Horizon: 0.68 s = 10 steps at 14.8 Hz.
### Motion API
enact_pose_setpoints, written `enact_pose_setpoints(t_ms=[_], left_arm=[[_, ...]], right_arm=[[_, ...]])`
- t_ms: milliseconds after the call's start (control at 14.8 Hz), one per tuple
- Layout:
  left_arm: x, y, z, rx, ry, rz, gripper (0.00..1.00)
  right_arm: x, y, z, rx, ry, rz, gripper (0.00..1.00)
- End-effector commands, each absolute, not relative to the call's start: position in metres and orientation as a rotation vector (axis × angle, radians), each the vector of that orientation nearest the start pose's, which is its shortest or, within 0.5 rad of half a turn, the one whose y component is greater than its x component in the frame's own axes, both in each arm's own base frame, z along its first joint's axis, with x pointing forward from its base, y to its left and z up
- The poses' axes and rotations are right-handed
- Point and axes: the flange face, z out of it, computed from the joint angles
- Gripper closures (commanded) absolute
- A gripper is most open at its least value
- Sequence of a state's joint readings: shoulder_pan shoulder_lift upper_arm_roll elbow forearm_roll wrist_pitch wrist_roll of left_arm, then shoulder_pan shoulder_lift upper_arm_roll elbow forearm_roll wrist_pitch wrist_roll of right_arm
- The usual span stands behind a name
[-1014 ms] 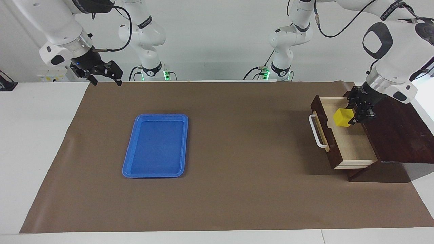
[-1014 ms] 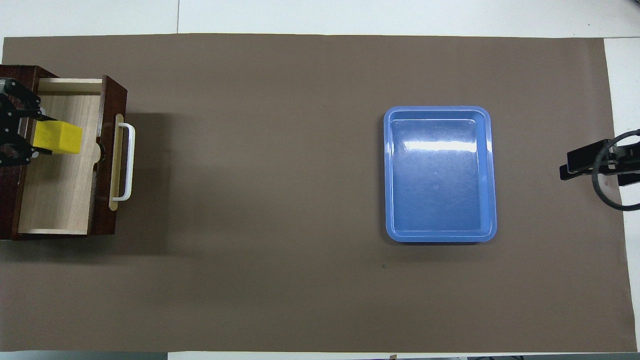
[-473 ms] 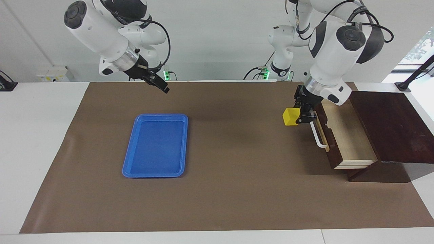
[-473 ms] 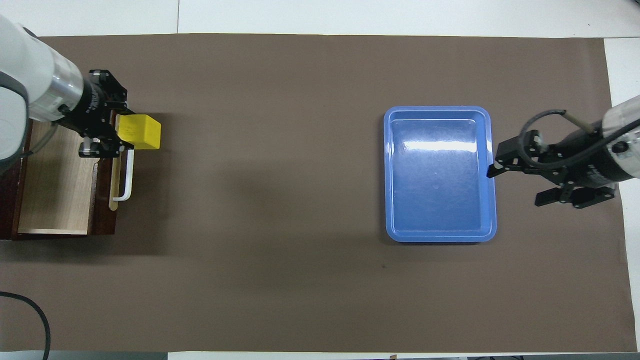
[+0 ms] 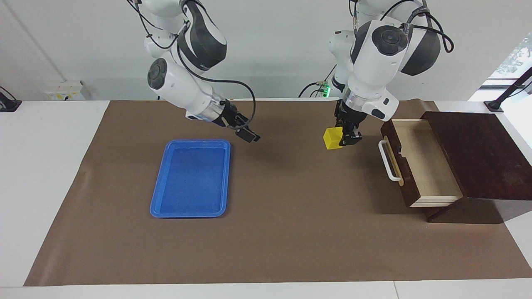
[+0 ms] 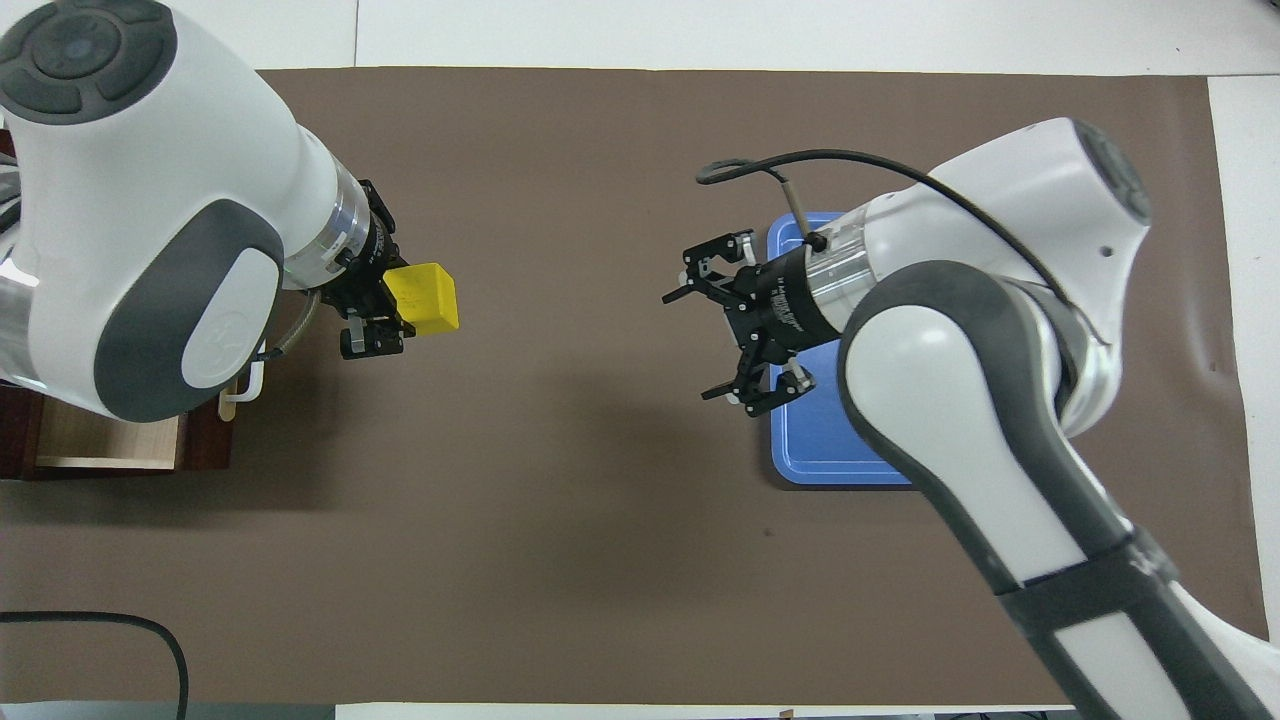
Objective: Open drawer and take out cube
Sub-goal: 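Lift the cube with the left gripper while the right gripper approaches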
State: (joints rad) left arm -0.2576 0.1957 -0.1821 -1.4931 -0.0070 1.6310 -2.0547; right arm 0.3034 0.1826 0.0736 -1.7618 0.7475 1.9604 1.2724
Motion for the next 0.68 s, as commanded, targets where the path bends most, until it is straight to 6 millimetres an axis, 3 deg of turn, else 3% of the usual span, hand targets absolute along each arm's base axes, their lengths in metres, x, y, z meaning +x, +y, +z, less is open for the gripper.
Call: enact_pose_setpoints(t_ms=[0, 270, 608], left_arm=[[0.566, -0.269, 0.547, 2.155, 2.332, -0.081, 1.0], [0.57, -0.273, 0.546, 2.124, 2.339, -0.079, 1.0], [0.572, -0.274, 0.548, 2.106, 2.32, -0.061, 1.0]], right_arm=[[0.557, 0.297, 0.46, -1.987, 1.503, 0.737, 0.0], [0.562, 0.344, 0.433, -1.912, 1.547, 0.768, 0.0], [0.586, 0.384, 0.413, -1.841, 1.608, 0.759, 0.0]])
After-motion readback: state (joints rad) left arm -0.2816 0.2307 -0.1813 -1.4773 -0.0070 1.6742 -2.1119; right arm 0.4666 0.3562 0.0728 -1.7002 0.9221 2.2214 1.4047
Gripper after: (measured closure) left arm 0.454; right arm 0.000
